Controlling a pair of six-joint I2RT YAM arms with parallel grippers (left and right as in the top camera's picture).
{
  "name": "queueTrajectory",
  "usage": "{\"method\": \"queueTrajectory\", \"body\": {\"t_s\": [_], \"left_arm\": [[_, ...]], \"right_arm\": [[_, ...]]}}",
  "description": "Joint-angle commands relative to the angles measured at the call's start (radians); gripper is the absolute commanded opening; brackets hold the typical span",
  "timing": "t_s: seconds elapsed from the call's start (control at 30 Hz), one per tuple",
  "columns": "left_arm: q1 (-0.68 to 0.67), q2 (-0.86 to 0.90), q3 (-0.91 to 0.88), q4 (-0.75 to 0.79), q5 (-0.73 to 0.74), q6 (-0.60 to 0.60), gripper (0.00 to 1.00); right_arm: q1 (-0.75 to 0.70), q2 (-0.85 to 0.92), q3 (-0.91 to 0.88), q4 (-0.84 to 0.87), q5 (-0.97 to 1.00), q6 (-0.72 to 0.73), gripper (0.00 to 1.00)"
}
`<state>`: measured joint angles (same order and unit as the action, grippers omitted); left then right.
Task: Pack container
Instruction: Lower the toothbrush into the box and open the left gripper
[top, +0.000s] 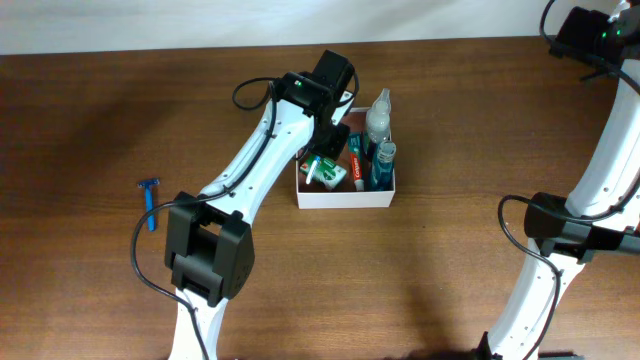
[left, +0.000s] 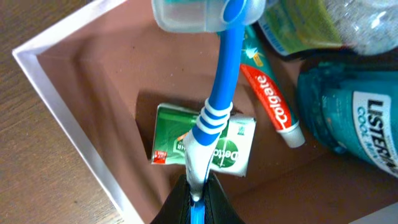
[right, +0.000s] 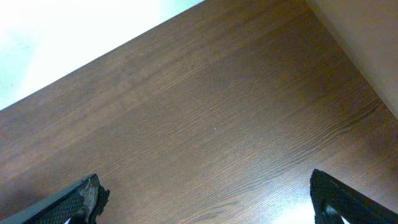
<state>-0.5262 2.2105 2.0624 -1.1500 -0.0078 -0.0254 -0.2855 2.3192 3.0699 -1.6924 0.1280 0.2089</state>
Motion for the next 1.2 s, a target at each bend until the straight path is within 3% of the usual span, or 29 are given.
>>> {"method": "queueTrajectory", "body": {"t_s": [0.0, 0.67, 0.9, 1.17], "left_arm": [[0.002, 0.001, -0.015, 0.021, 0.014, 0.016, 0.01], [0.003, 0.002, -0.119, 0.059, 0.015, 0.080, 0.08], [0.003, 0.002, -0.119, 0.066, 0.016, 0.080, 0.27], [0.003, 0.000, -0.101, 0.061, 0.020, 0.079, 0.36]], "right_arm": [[0.003, 0.005, -0.003, -0.006, 0.012, 0.002, 0.98], [0.004, 0.005, -0.003, -0.006, 0.012, 0.002, 0.99], [0.003, 0.005, -0.003, -0.006, 0.012, 0.002, 0.98], [0.004, 0.005, -0.003, -0.006, 0.012, 0.002, 0.98]]}}
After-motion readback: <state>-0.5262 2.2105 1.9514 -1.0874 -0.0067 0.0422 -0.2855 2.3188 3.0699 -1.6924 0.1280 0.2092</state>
